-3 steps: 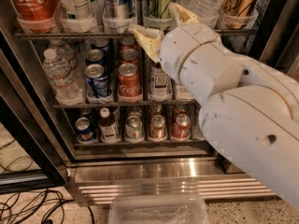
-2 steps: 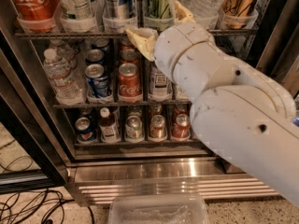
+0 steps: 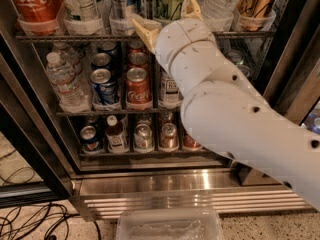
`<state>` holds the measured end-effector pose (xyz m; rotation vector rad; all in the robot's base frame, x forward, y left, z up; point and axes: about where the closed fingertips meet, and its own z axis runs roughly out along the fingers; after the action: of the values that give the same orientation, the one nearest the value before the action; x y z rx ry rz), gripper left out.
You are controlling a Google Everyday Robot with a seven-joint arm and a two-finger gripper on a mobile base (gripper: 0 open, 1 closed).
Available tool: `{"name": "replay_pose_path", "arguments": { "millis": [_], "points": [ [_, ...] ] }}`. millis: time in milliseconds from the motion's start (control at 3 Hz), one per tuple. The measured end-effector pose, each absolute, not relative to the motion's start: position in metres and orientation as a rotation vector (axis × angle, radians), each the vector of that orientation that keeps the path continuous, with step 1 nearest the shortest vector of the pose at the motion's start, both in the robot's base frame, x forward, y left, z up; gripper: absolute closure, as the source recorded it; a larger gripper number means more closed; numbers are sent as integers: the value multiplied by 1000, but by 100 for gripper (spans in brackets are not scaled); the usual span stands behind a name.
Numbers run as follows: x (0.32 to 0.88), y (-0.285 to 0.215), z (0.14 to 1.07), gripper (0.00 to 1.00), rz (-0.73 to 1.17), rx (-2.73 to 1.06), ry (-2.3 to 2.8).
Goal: Pick green can from top shelf of fridge
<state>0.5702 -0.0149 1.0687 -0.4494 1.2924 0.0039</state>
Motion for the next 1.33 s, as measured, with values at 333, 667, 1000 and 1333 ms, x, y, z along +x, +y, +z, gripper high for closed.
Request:
{"name": "replay_pose_path", "arguments": {
  "millis": [333, 667, 1000, 1333],
  "points": [
    [585, -12, 1071, 33, -53, -407, 1279],
    [594, -14, 1077, 32, -120, -374, 1258],
    [599, -23, 1087, 31, -185, -343, 1235],
    [600, -41, 1100, 31, -253, -309, 1214]
  ]
}}
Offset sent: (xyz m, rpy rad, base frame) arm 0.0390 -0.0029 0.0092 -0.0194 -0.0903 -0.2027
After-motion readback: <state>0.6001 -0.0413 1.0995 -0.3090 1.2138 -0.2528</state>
